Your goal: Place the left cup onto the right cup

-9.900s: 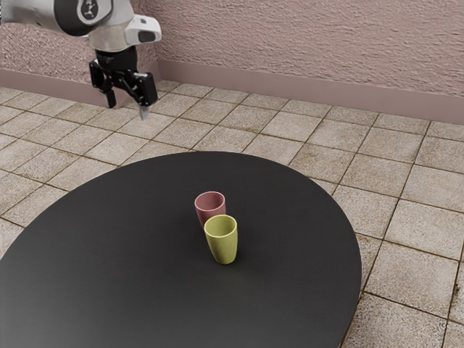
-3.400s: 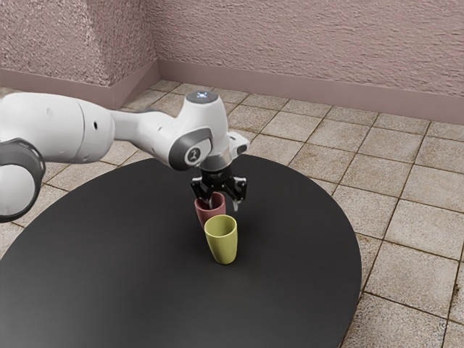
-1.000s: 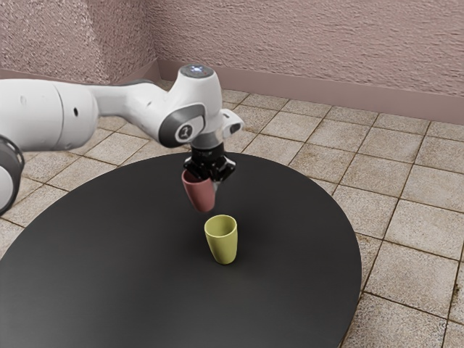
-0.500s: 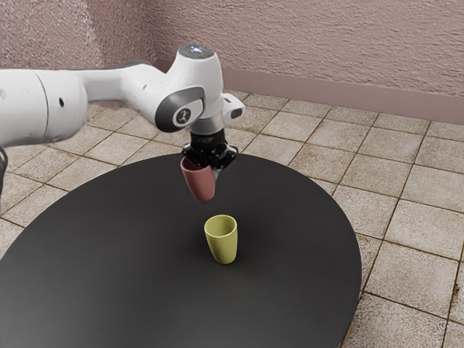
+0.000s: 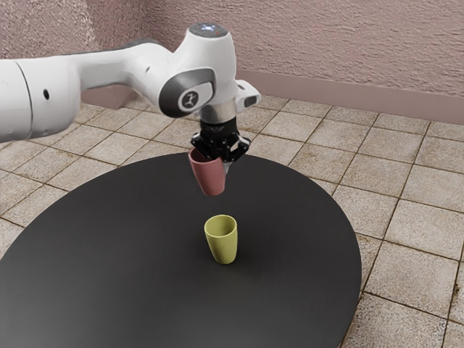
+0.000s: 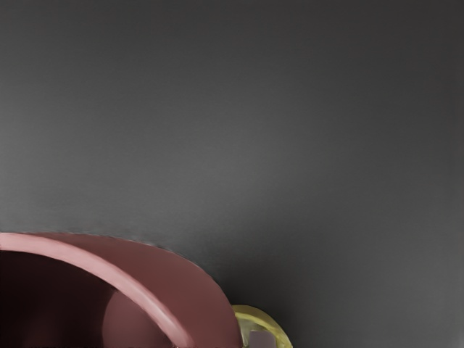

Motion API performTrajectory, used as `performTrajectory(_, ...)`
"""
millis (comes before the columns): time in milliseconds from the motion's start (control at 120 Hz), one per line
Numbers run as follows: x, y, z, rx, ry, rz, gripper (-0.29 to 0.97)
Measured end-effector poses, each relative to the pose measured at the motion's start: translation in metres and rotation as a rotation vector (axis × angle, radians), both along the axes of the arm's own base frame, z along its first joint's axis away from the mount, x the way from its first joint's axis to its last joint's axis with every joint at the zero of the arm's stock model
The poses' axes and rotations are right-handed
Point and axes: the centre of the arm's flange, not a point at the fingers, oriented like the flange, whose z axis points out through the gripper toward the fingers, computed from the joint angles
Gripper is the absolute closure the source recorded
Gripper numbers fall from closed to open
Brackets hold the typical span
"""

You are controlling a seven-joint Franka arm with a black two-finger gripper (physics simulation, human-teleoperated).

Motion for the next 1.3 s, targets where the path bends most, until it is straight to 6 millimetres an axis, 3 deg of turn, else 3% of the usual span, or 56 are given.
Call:
performTrajectory(208, -0.01, -0.022, -0.003, -0.005, 0.02, 0.0, 0.79)
performTrajectory(483, -0.016, -0.033, -0.006, -0.011, 0.029, 0.033, 0.79)
performTrajectory(908, -0.037, -0.035, -0.017, 0.01, 0.051, 0.088, 0.79)
performTrajectory(1300, -0.033, -0.031, -0.026, 0.007, 0.051, 0.127, 0.79)
